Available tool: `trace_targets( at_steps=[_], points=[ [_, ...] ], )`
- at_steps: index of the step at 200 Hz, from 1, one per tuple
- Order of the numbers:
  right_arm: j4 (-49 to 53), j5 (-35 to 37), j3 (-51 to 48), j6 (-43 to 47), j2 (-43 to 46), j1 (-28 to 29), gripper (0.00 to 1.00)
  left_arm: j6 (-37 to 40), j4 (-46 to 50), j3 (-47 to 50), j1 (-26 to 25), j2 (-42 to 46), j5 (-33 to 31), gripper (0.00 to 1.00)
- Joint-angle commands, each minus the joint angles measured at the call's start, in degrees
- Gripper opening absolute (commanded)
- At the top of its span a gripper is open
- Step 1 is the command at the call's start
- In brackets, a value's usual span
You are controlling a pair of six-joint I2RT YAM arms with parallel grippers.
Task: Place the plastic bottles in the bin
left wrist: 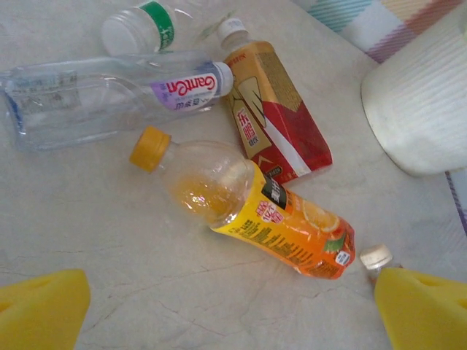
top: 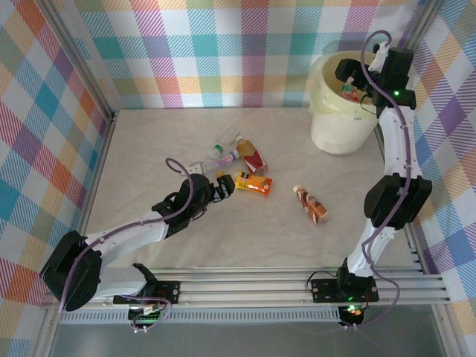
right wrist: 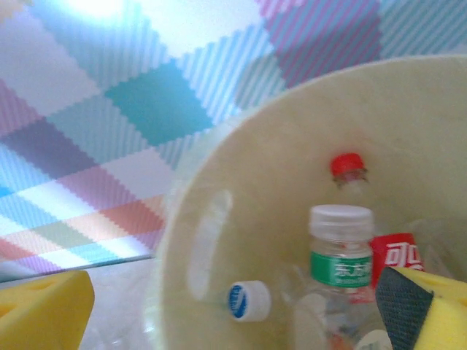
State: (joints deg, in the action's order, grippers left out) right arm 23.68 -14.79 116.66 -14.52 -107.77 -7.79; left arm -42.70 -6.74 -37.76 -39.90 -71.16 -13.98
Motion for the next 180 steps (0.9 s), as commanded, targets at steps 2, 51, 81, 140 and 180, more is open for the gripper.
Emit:
trace_targets(
  at_steps=[2, 51, 81, 140, 180],
  points=[
    [-7.3, -6.8, -4.7, -1.3, 5.4, 0.6, 1.0, -4.3, 2.8, -2.3, 1.8, -0.7, 0.3, 1.0],
    [-15.5, -10.9, -22.6, -5.7, 18.4, 4.5, 1.0, -13.5, 13.6, -6.4, 7.4, -3.6, 1.2, 1.0],
    [-19.9, -11.3, -33.8, -5.6, 25.5, 9.4, 1.0, -8.9, 11.7, -7.9, 12.3, -6.5, 5.5, 1.0],
    [-22.2, -11.4, -47.7, -7.1, 30.9, 18.4, 1.0, 26.8, 18.2, -20.1, 18.7, -14.1, 10.4, 1.0],
    [-19.9, -10.5, -51.7, -7.0, 33.1, 19.5, 1.0, 49.8, 32.9, -28.6, 23.8, -19.3, 19.0, 1.0]
  ],
)
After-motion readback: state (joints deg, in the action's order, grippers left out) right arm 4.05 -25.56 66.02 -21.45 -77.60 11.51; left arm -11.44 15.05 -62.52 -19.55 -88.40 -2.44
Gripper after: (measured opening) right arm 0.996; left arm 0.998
